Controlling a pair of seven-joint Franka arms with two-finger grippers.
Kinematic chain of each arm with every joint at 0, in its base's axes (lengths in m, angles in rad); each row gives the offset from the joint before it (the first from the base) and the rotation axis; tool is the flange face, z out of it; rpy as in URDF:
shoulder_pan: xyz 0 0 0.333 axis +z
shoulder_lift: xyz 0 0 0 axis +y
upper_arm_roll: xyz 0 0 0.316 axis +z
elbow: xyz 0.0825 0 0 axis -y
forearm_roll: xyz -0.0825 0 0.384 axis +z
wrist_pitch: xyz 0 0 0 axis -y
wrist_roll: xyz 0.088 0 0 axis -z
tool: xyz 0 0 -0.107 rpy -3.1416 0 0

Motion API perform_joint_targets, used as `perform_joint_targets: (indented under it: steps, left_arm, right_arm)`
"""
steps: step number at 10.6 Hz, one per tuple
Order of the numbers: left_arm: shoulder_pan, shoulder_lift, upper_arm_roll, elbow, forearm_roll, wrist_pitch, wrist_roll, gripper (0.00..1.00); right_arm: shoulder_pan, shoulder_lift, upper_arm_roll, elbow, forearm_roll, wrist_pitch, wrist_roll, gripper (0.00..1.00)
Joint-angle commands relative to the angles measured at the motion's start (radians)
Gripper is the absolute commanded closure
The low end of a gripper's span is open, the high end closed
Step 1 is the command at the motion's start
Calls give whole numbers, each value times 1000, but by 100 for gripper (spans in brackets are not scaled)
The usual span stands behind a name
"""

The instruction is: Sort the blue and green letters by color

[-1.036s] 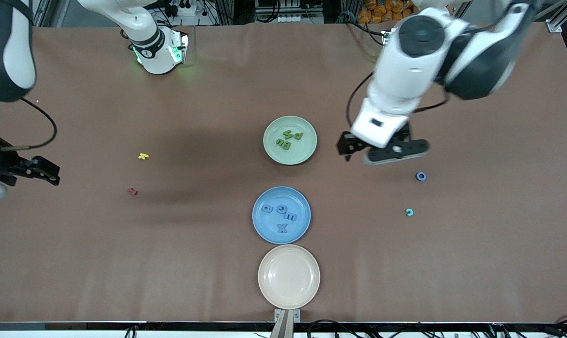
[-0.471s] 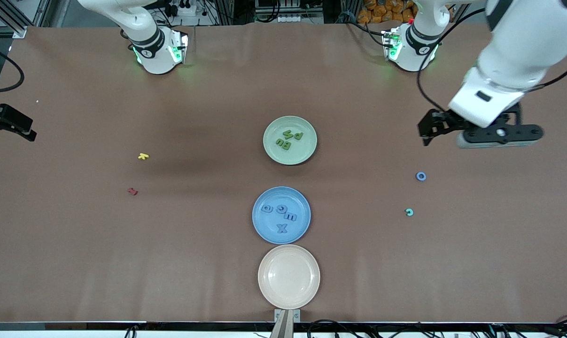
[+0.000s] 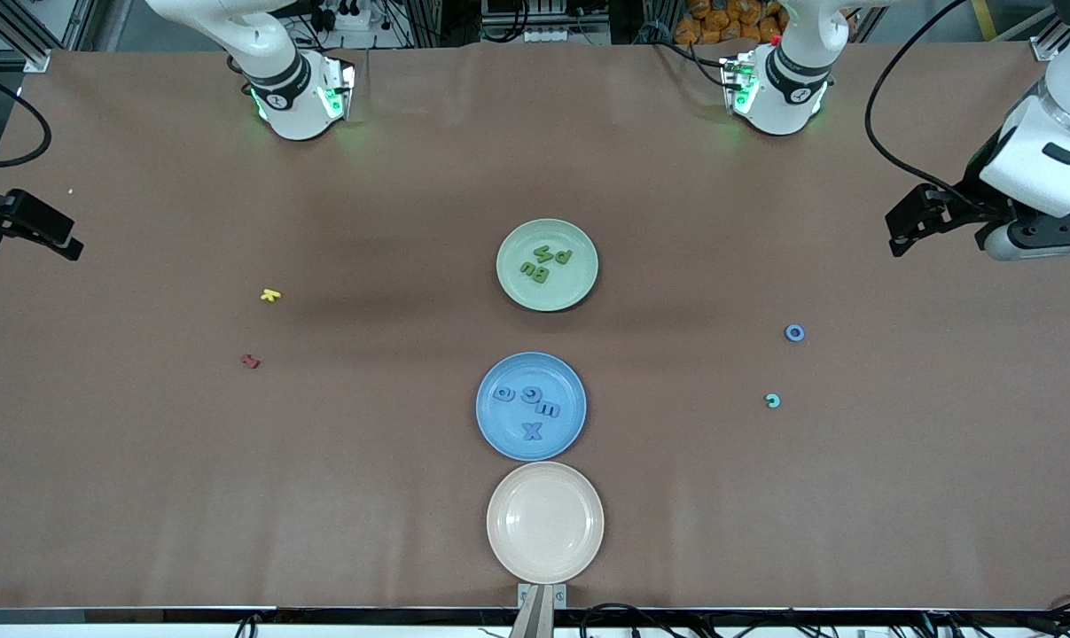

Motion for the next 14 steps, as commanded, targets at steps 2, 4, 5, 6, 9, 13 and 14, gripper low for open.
perform_joint_targets:
  steps: [2,4,5,6,9,13,14]
  left_arm:
    - [-3,-68,26,-32,-102,-28,6,0]
    - [-1,-83,30,-32,-102,-117,22,0]
    - [0,-86,36,-34,-101,-126,55,0]
    - [5,-85,44,-32,-96,-128,95,0]
    - [5,-83,79,-28,-81,-134,115,0]
    - [-1,-71,79,-23,-24,-134,181,0]
    - [-1,-60,79,-20,-35,-134,180,0]
  right_arm:
    - [2,-23,0,-42,14,39,5,0]
    - [-1,-16,-4,-68,14,51,4,0]
    - [-1,-16,-4,-79,13,73,4,0]
    - [1,-16,-4,-85,8,94,4,0]
    - [-1,-12,-1,-64,5,100,16,0]
    - [-16,-12,7,-57,5,97,5,0]
    - [-62,-13,46,-56,7,96,4,0]
